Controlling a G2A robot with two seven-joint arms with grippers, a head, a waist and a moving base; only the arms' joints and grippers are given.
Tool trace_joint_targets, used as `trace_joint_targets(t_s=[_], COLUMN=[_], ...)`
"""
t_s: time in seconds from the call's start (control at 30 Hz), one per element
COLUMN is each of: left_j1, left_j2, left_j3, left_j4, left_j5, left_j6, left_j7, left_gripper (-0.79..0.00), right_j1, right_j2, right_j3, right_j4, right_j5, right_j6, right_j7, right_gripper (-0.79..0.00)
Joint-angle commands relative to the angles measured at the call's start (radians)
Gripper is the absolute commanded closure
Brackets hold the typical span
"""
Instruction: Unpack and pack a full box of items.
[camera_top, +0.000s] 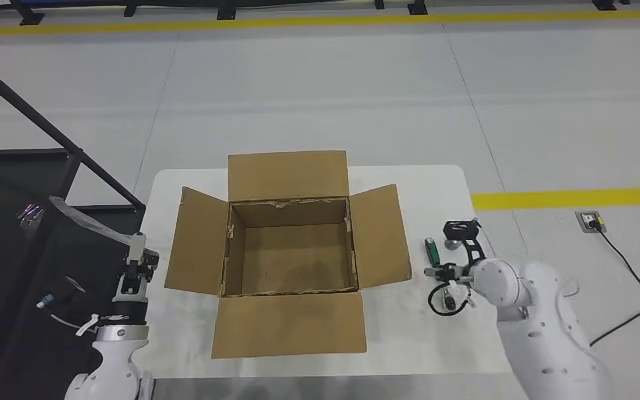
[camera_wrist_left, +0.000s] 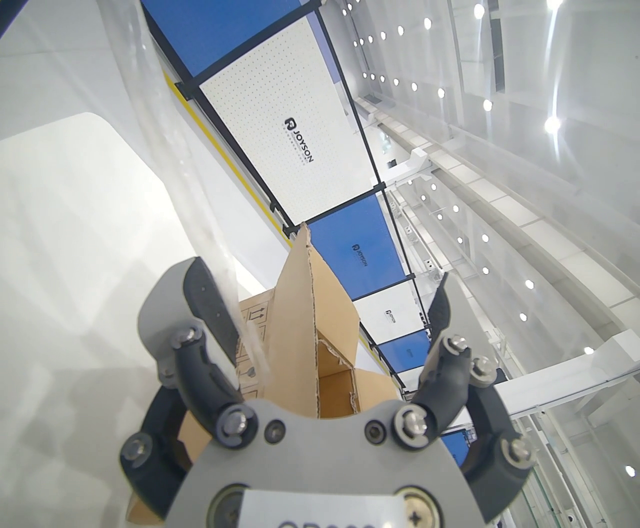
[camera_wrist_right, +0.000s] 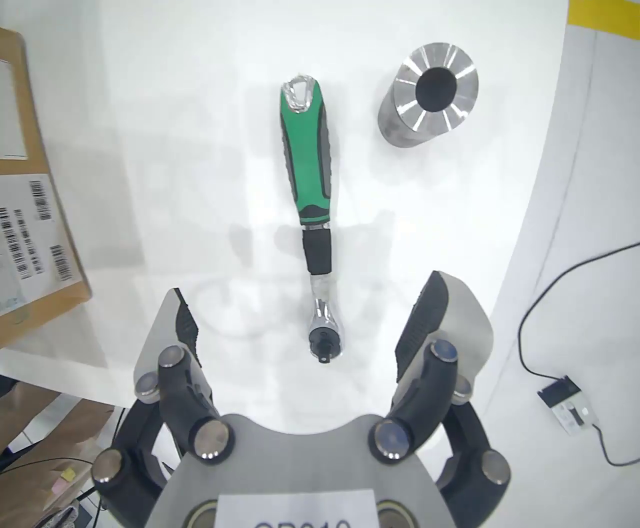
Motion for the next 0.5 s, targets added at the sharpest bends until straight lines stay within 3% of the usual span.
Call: trace_joint_targets(t_s=[0.0, 0.1, 0.17, 0.33, 0.47], left_j1=[0.002, 0.005, 0.006, 0.007, 0.005], left_j2=[0.000, -0.001, -0.001, -0.002, -0.002], left_j3=[0.000, 0.000, -0.001, -0.001, 0.003], left_j4=[-0.001, -0.002, -0.002, -0.002, -0.004], left_j5=[0.001, 0.001, 0.000, -0.006, -0.001], left_j6=[0.001, -0.001, -0.002, -0.002, -0.005], left_j7=[0.002, 0.003, 0.005, 0.004, 0.002], left_gripper=[-0.785, -0.785, -0.785, -0.785, -0.785], right_j1=[0.024, 0.058, 0.074, 0.100, 0.115], right_j2=[-0.002, -0.005, -0.006, -0.005, -0.006], right_j3=[-0.025, -0.046, -0.051, -0.061, -0.079], right_j4=[0.033, 0.083, 0.114, 0.176, 0.211], right_j5=[-0.027, -0.035, -0.011, -0.010, -0.014], right_j6=[0.017, 0.023, 0.001, -0.017, -0.024], right_j7=[0.017, 0.029, 0.029, 0.042, 0.051], right_gripper=[-0.785, -0.693, -0.693, -0.548, -0.542])
